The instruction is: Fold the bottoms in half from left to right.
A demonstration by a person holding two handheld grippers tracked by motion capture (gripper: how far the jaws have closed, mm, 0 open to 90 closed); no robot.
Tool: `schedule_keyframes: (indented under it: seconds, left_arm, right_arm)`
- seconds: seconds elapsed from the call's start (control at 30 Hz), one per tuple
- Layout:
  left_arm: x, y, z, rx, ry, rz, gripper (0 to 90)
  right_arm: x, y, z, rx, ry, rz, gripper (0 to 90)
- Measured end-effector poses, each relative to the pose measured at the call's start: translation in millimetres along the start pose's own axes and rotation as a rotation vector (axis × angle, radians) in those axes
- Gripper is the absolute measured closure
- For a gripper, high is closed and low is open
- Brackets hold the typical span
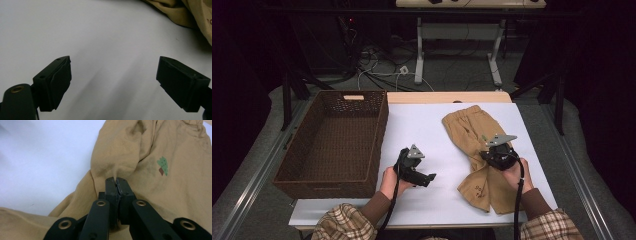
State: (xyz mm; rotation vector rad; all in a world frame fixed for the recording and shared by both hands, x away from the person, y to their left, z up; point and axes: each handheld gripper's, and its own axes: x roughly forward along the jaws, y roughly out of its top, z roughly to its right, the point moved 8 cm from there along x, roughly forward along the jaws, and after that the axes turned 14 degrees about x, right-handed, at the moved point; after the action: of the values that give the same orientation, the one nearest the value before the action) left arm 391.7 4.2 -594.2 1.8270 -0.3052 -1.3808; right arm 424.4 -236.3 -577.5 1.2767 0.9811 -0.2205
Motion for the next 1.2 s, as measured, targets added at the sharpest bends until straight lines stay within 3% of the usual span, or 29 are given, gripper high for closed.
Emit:
schedule_keyframes:
  seconds: [0.33,0.5,0.63,0.77,1.0,1.2]
  left_arm:
    - [0.1,-0.1,-1.1,-0.002,0.0,0.001,12.6]
    - [-0.1,0.0,-2.0,-0.003,0.003,0.002,12.5]
    - [0.9,-1.0,-2.9,-0.008,0.002,-0.002,12.5]
    - [0.2,-0.8,-2.6,-0.009,0.003,-0.001,12.5]
    - [0.0,-1.0,-3.2,-0.008,0.006,-0.001,12.5]
    - [0.0,-1.1,-3.7,-0.007,0.007,-0.002,12.4]
  right_arm:
    - [-13.6,6.9,15.9,0.065,-0.014,0.049,89.5]
    - [-10.2,-0.4,34.8,0.107,-0.054,0.029,89.4]
    - [3.7,-12.8,44.8,0.11,-0.091,-0.042,88.7]
    - [13.4,-18.6,42.9,0.093,-0.105,-0.09,81.0]
    - [4.4,-8.1,37.5,0.076,-0.116,-0.028,58.0]
    - [-5.8,3.4,24.0,0.028,-0.095,0.043,61.4]
